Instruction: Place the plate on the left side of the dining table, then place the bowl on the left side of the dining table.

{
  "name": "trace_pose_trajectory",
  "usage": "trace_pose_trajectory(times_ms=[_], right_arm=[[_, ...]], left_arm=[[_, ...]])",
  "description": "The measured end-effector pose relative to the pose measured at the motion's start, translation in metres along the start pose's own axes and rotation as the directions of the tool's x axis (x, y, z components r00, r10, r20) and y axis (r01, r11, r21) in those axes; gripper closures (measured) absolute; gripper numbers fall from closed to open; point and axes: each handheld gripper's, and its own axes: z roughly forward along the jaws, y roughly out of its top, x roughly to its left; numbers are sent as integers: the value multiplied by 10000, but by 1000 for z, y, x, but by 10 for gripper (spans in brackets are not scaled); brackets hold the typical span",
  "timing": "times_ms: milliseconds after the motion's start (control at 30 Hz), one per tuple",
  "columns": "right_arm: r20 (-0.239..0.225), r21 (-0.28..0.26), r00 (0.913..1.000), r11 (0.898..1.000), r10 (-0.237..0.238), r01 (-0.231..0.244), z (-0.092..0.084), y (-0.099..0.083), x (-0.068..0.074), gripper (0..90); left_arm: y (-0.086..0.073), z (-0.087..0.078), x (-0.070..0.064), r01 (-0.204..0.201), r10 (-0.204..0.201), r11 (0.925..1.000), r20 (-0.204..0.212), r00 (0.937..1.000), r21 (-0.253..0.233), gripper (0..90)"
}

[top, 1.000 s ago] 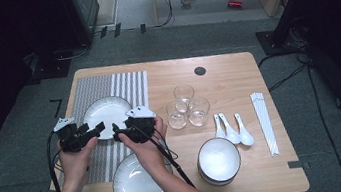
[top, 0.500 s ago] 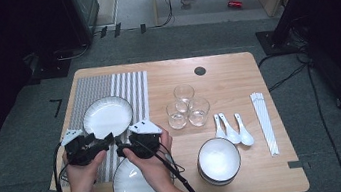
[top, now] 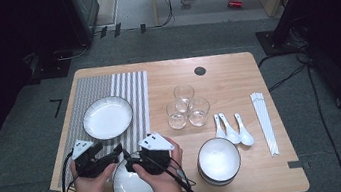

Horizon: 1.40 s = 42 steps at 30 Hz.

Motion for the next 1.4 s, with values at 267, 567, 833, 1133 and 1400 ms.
trace_pose_trajectory(times_ms=[267,567,833,1133,1400], right_arm=[[-15,-38,10000,10000,30,-30,-25,-15,-2,145],[-137,-176,9997,9997,-182,180,-53,-14,-7,150],[-151,-442,9995,9986,-281,274,-81,-7,-19,148],[72,-793,9998,9967,-163,168,-107,-7,-41,150],[310,-1018,9995,9948,-20,52,-125,-10,-64,156]], left_arm=[[-7,-6,-10,-204,204,9998,-29,9998,-49,189],[-9,-9,-27,-404,407,9991,342,9986,-97,188],[-6,-12,-45,-663,676,9976,684,9954,-218,188],[-6,-12,-71,-873,895,9959,1024,9907,-258,189],[-6,-8,-99,-1163,1193,9928,1357,9835,-300,189]])
